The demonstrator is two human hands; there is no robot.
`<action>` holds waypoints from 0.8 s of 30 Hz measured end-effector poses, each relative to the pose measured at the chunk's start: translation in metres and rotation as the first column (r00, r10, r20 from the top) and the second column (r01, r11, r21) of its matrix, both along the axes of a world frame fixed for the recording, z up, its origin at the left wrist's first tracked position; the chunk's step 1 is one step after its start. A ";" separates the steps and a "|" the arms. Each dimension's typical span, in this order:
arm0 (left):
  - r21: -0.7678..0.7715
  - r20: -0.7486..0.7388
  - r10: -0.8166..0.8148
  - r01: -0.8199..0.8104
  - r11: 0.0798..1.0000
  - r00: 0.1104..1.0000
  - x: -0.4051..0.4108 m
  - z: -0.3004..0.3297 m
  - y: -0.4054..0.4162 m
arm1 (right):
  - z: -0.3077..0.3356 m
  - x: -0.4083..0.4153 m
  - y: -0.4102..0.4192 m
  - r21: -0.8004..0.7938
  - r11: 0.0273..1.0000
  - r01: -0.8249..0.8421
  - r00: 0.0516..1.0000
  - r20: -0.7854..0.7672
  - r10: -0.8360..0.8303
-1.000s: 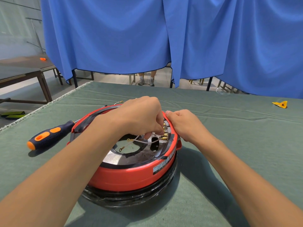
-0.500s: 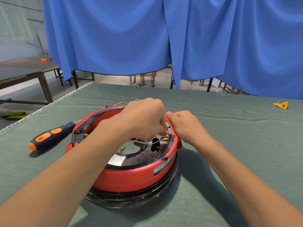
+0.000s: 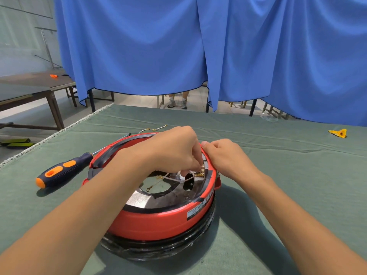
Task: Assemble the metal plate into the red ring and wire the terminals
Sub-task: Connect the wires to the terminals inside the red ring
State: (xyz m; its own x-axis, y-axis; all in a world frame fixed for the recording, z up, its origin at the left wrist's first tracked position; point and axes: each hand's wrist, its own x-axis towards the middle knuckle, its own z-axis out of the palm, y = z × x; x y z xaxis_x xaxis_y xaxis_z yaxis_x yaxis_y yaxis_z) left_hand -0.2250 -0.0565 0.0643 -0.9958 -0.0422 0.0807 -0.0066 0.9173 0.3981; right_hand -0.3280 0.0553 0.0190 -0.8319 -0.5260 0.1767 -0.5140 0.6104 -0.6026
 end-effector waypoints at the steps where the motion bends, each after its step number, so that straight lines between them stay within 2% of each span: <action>1: 0.038 -0.004 -0.005 0.005 0.999 1.000 0.002 0.003 -0.003 | 0.000 -0.001 0.000 0.000 1.000 0.028 0.999 -0.032 -0.028; 3: 0.119 -0.054 0.025 -0.019 0.993 0.998 0.004 0.010 -0.011 | 0.000 -0.001 -0.001 -0.041 0.997 0.068 0.996 -0.062 -0.070; 6: 0.115 -0.096 0.129 -0.118 0.986 0.987 0.006 0.013 -0.021 | -0.002 0.001 -0.003 -0.152 0.988 -0.014 0.994 0.109 0.030; 9: 0.062 -0.013 0.235 -0.233 0.970 0.972 0.005 0.008 -0.022 | -0.001 0.002 -0.003 -0.170 0.981 -0.095 0.962 0.236 0.134; 12: 0.020 -0.026 0.316 -0.316 0.949 0.948 0.003 0.002 -0.022 | 0.018 0.000 0.007 0.011 0.990 -0.137 0.943 0.309 0.127; 15: -0.039 -0.111 0.374 -0.380 0.924 0.921 0.002 0.002 -0.023 | 0.046 -0.003 0.029 0.275 0.924 -0.265 0.874 0.473 0.110; 17: -0.050 -0.137 0.384 -0.394 0.918 0.913 0.003 0.003 -0.023 | 0.055 -0.004 0.041 0.415 0.876 -0.247 0.902 0.429 0.051; 19: -0.040 -0.127 0.371 -0.378 0.925 0.920 0.002 0.002 -0.021 | 0.054 -0.008 0.042 0.433 0.898 -0.080 0.976 0.218 -0.018; 21: -0.016 -0.088 0.331 -0.334 0.943 0.939 0.001 0.000 -0.018 | 0.046 -0.009 0.035 0.269 0.963 -0.005 0.997 0.078 -0.016; 24: 0.023 -0.027 0.256 -0.255 0.967 0.966 0.002 -0.003 -0.011 | 0.031 -0.003 0.018 0.056 0.990 -0.133 0.985 0.113 0.126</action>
